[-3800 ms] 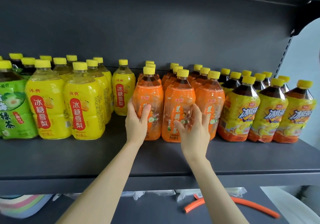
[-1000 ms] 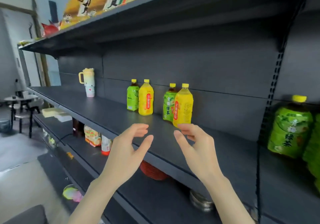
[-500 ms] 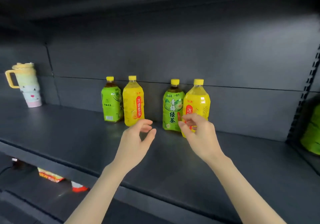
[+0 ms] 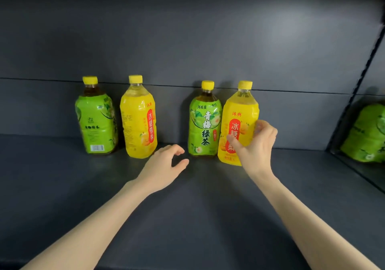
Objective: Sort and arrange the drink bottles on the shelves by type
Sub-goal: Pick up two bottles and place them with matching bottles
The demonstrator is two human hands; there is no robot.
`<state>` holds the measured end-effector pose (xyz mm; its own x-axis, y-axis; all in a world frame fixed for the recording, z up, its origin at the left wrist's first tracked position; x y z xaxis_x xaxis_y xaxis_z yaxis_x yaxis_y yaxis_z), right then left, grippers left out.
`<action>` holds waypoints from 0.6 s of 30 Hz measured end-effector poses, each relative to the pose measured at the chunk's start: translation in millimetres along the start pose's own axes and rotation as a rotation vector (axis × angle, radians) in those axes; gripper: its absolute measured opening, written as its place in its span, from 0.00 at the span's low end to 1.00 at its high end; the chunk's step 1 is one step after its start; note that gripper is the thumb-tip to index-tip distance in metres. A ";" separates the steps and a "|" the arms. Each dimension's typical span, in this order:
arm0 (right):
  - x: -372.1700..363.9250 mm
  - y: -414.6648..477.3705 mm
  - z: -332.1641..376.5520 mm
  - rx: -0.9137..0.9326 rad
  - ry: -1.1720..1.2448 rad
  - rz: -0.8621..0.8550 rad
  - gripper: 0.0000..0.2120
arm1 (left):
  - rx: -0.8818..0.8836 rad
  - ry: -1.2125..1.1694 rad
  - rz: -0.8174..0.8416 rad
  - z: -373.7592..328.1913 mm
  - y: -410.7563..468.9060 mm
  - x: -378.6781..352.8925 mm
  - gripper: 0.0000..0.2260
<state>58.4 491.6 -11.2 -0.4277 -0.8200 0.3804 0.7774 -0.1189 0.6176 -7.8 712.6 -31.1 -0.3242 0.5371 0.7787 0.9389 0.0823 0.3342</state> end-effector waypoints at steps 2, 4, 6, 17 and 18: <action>-7.8 6.2 -7.0 -0.061 0.024 0.030 0.42 | 0.026 -0.016 0.048 6.9 0.1 -3.8 0.15; -15.7 8.9 -10.2 -0.100 0.070 0.053 0.44 | 0.037 0.004 0.109 12.1 -0.3 -8.4 0.15; -18.9 12.4 -9.9 -0.112 0.078 0.043 0.44 | 0.025 0.037 0.126 13.9 -0.5 -10.4 0.15; -13.1 -14.1 21.9 -0.065 0.092 0.097 0.47 | 0.146 -0.083 -0.559 14.8 1.7 17.1 0.23; -17.3 -16.8 27.8 -0.051 0.111 0.127 0.47 | 0.221 -0.092 -0.681 16.8 4.5 23.6 0.28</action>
<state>39.9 523.4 -9.0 -0.2733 -0.8866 0.3732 0.8454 -0.0364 0.5328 -9.3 739.7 -20.1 -0.8441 0.3739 0.3844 0.5362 0.5870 0.6066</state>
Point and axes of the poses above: each hand's wrist, its own y-axis towards the middle knuckle, its own x-axis out of the back of the hand, z = x × y, the point moved 2 cm from there along y, towards the middle knuckle, and after that the axes turned 4 degrees about x, right-handed, at the moved point
